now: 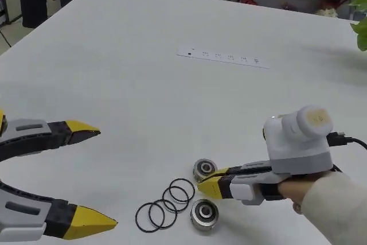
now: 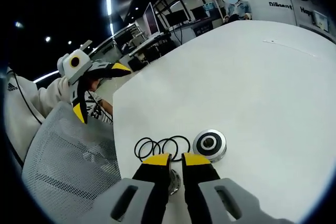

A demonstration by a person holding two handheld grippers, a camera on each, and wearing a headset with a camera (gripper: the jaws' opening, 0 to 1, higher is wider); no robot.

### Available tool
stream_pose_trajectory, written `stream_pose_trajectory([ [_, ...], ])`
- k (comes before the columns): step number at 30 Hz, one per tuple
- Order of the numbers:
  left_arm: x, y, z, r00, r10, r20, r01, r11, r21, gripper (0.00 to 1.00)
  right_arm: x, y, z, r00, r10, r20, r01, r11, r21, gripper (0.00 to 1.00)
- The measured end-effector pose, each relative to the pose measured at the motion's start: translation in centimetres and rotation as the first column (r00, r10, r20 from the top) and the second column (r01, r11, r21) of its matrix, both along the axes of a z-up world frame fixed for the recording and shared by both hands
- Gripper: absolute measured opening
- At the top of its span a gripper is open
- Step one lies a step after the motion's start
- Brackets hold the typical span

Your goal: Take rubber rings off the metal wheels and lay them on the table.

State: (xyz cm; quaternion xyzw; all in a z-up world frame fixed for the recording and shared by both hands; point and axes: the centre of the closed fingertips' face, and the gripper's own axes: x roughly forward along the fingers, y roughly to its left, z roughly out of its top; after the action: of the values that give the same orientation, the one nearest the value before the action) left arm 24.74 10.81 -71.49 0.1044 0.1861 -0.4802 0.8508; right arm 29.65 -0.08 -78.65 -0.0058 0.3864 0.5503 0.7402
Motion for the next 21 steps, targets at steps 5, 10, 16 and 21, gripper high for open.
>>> stream_pose_trajectory([
  [5,-0.2,-0.1,-0.1,1.000,0.000,-0.004,0.000,1.000,0.000,0.84,-0.3,-0.1,0.7,1.000,0.016,0.025,-0.016,1.000,0.002,0.08],
  [10,-0.4,-0.1,-0.1,1.000,0.002,-0.007,-0.002,1.000,-0.001,0.85,-0.6,-0.3,1.3,0.998,0.033,0.045,-0.033,0.999,0.001,0.13],
  [16,-0.6,-0.2,0.2,1.000,0.007,-0.005,-0.007,1.000,-0.005,0.85,-0.9,-0.4,2.3,0.997,0.038,0.062,-0.039,0.999,0.015,0.21],
  [21,-0.8,-0.1,0.4,1.000,0.012,-0.002,-0.012,1.000,-0.005,0.85,-1.0,-0.8,3.5,0.996,0.030,0.086,-0.033,0.999,0.034,0.25],
])
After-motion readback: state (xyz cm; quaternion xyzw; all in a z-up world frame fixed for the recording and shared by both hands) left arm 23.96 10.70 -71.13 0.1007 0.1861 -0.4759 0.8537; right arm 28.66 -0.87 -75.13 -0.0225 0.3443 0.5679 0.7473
